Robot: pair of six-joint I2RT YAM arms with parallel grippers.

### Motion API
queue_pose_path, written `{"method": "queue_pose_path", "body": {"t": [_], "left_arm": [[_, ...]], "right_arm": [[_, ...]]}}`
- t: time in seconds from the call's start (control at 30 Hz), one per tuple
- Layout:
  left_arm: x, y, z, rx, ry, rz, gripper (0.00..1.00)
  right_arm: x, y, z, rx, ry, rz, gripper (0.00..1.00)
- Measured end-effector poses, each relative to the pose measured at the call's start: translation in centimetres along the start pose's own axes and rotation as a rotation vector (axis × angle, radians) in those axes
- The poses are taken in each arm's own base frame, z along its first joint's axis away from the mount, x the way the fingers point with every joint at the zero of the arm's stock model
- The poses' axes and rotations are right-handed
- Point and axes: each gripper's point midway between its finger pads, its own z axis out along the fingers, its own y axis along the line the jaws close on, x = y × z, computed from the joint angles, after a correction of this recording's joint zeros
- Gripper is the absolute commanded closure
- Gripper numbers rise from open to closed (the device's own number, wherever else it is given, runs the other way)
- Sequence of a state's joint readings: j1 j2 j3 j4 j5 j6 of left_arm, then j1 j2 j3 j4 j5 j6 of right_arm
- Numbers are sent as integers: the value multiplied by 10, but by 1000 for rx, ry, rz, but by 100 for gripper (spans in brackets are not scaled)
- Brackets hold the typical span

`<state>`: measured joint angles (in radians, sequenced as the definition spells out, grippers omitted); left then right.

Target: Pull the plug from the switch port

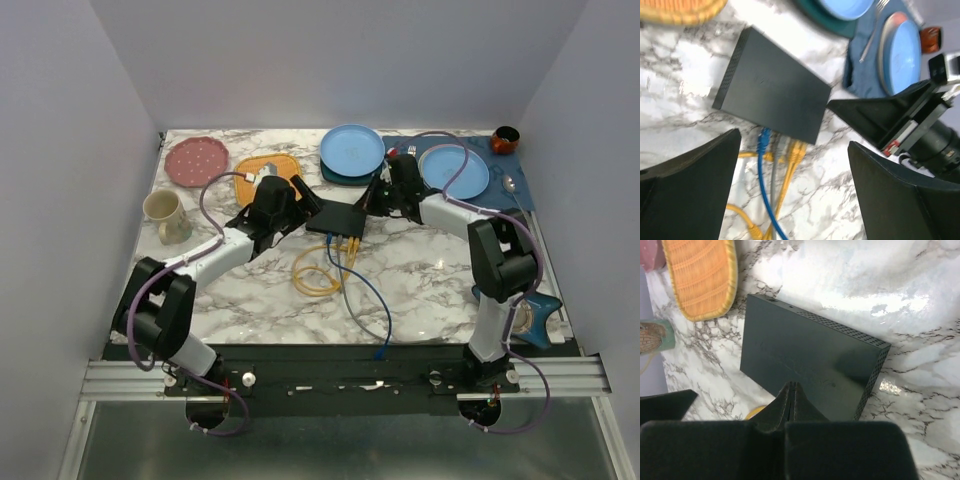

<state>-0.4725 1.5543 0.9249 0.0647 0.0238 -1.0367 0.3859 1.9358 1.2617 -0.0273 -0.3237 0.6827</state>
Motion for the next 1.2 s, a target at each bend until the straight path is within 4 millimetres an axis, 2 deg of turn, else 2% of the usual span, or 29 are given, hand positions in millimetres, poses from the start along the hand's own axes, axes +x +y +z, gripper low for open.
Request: {"method": "queue_pose_path", "body": {"t": [0.03,0.1,0.13,0.17,0.2,0.23,0.33,0.37,0.43,0.47,0.57,0.6,0.73,0.77,0.87,0.9,0.93,1.07,1.2], "left_arm": [[-7,-8,-6,2,-44,13,1],[-16,-16,-21,16,-121,19,1],[-19,-15,-31,26,-172,13,1],[-21,-13,-38,41,-208,3,1],[-22,-9,-47,78,-254,-24,1],[-22,0,-53,106,-283,-62,1],[-23,41,-48,131,-302,-188,1],[-22,54,-40,119,-273,-211,1],[-20,60,-20,123,-212,-243,1],[-17,54,-15,159,-187,-250,1],[-8,25,-16,286,-131,-252,22],[-7,15,-15,327,-113,-251,25],[-4,-13,-8,455,-58,-265,19],[-1,-15,-7,470,-46,-272,15],[11,-10,-1,469,-9,-300,10],[14,-10,-1,465,-1,-301,4],[16,-10,-1,465,3,-294,2],[27,-10,-3,417,19,-243,1],[25,-20,-6,342,-30,-165,1]], "right_arm": [[-3,2,-5,-2,-18,-13,95],[-9,8,-17,-8,-55,-41,77],[-14,12,-24,-14,-81,-58,50],[-18,16,-30,-22,-106,-74,37],[-22,20,-37,-31,-127,-88,28],[-25,24,-43,-40,-149,-103,14],[-33,34,-55,-68,-194,-137,0],[-36,38,-56,-81,-205,-147,0],[-38,43,-57,-103,-210,-158,0],[-37,43,-57,-108,-208,-160,0],[-36,47,-57,-128,-201,-164,0],[-36,47,-56,-129,-199,-161,0],[-38,43,-51,-109,-201,-105,0],[-37,40,-50,-100,-207,-86,0],[-40,32,-49,-69,-244,-41,0],[-40,28,-49,-53,-253,-30,0],[-41,25,-49,-37,-262,-26,0],[-47,13,-52,33,-299,-16,0],[-54,4,-54,66,-326,-17,0]]}}
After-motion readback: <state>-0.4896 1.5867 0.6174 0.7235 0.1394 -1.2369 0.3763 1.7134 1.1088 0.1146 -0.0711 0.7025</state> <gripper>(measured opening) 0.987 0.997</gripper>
